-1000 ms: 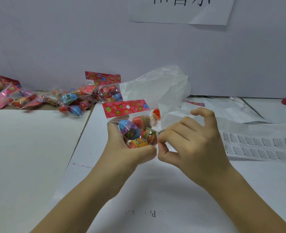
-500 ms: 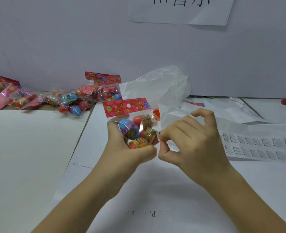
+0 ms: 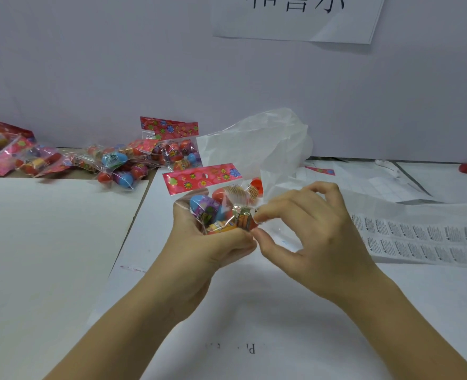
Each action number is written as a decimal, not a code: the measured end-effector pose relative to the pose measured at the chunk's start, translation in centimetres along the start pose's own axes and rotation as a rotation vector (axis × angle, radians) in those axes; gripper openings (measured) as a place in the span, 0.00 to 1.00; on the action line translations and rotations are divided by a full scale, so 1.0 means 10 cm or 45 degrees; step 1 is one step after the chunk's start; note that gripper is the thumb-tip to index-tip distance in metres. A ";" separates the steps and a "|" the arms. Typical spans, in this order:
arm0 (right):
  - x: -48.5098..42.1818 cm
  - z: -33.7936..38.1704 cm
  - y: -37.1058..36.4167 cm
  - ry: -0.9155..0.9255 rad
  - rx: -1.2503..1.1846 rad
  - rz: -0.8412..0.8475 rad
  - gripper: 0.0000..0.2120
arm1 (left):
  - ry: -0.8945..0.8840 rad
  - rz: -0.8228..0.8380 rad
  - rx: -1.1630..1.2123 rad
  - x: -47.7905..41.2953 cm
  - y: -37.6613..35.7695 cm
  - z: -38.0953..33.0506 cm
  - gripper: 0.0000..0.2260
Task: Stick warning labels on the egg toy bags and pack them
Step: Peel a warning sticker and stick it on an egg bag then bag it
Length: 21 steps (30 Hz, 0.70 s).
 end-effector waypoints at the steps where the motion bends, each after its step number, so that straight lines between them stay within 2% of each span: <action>1: 0.00 -0.01 -0.01 0.001 0.007 0.002 0.06 | -0.012 -0.021 -0.003 -0.01 0.02 0.00 0.34; 8: 0.01 -0.07 0.00 -0.066 -0.082 -0.022 0.04 | -0.133 -0.127 -0.118 0.03 0.08 -0.04 0.36; 15: 0.03 0.03 0.01 0.053 0.121 -0.050 0.06 | -0.140 -0.169 -0.169 0.01 0.10 -0.01 0.37; 21: 0.02 -0.01 -0.01 -0.059 0.121 -0.011 0.07 | -0.134 -0.170 -0.175 -0.01 0.09 0.00 0.37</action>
Point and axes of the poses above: each hand's wrist, its own x-axis away from the middle knuckle, its own y-axis out of the back of the hand, z = x × y, the point moved 9 cm from there along -x, towards the middle knuckle, and after that the axes turned 9 degrees about -x, right-handed, at the moved point
